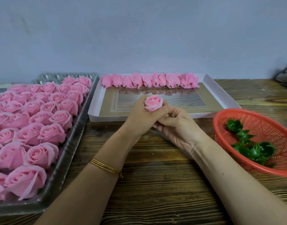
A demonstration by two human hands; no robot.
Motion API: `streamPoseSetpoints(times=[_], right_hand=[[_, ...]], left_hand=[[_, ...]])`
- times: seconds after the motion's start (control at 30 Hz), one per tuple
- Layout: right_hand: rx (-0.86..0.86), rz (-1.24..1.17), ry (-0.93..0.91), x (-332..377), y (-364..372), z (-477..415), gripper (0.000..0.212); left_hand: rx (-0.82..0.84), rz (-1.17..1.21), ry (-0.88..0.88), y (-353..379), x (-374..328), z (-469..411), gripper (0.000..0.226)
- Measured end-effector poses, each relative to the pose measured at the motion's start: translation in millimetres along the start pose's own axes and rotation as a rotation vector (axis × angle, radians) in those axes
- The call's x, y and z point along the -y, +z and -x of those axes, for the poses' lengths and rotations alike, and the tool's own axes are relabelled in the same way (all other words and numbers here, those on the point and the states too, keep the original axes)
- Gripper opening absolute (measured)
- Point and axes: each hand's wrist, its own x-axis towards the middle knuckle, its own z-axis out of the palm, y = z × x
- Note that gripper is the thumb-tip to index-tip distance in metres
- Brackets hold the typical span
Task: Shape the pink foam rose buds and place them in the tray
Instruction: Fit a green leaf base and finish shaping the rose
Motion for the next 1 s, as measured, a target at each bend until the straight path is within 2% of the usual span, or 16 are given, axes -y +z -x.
streamPoseSetpoints(times=[0.13, 0.23, 0.37, 0.5, 0.67, 0.7, 0.8, 1.0], right_hand=[[0.005, 0.017, -0.025, -1.1, 0.1, -1.7, 0.029], [-0.006, 0.060, -0.030, -2.1, -2.7, -2.0, 0.033], [-0.060, 0.056, -0.026, -1.5, -6.5, -2.3, 0.023], [-0.066, 0.135, -0.084, -2.9, -6.7, -2.2, 0.027], [-0.105, 0.242, -0.146, -6.1, -6.4, 0.2, 0.024], [-0.107, 0.277, -0.145, -6.1, -6.7, 0.3, 0.021], [-0.102, 0.369, -0.146, -5.0, -6.9, 0.2, 0.031], [-0.125, 0.383, -0.151, -6.2, -5.4, 0.6, 0.034]], left_hand=[[-0.069, 0.004, -0.066, 2.1, -1.8, -0.1, 0.023], [-0.098, -0.030, -0.053, -0.4, -6.0, -0.3, 0.051], [-0.157, -0.167, -0.043, -9.9, -25.5, -0.1, 0.071], [-0.189, -0.423, 0.018, -12.7, -45.4, 0.4, 0.063], [-0.059, -0.857, 0.041, -6.5, -50.8, 2.0, 0.048], [-0.033, -0.901, 0.015, -5.0, -49.0, 2.5, 0.047], [0.013, -0.991, -0.043, -2.6, -42.7, 4.1, 0.042], [-0.013, -1.059, 0.012, 0.1, -37.4, 5.2, 0.019]])
